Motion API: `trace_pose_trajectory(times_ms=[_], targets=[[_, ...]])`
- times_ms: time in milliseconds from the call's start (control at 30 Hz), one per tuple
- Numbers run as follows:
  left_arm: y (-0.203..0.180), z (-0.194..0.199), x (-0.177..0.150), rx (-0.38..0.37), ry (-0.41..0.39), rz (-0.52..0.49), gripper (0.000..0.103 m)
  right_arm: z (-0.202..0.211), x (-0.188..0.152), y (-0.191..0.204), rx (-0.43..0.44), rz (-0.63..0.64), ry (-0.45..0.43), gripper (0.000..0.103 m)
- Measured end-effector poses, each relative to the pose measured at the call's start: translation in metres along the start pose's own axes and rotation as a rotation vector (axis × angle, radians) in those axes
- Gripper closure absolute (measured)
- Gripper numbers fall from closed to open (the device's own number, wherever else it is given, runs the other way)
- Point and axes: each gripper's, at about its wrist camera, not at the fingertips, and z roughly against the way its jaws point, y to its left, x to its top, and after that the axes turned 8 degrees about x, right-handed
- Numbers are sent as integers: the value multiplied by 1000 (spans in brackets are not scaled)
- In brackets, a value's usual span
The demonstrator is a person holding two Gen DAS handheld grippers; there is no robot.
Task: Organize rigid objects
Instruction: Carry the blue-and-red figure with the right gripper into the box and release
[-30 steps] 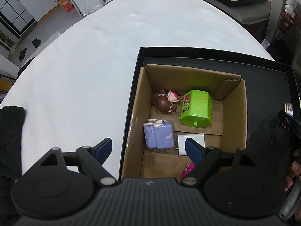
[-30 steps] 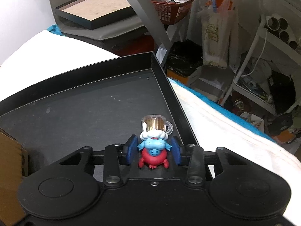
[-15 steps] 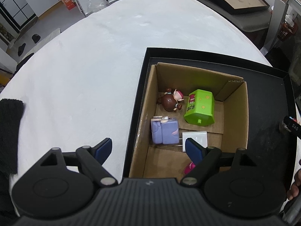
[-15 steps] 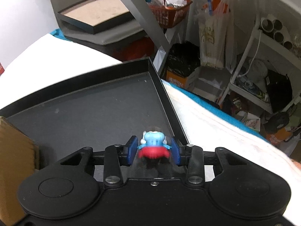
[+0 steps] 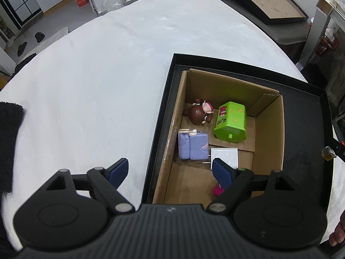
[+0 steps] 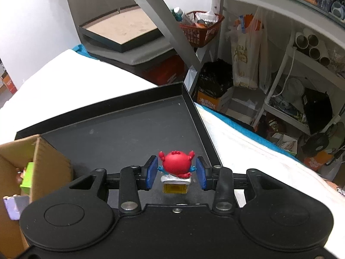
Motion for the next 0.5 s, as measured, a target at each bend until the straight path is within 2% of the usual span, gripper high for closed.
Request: trace_pose_trajectory(times_ms=[500], targets=[[14, -2, 1, -75, -12, 21, 19, 33, 11, 30, 14, 65, -46, 65]])
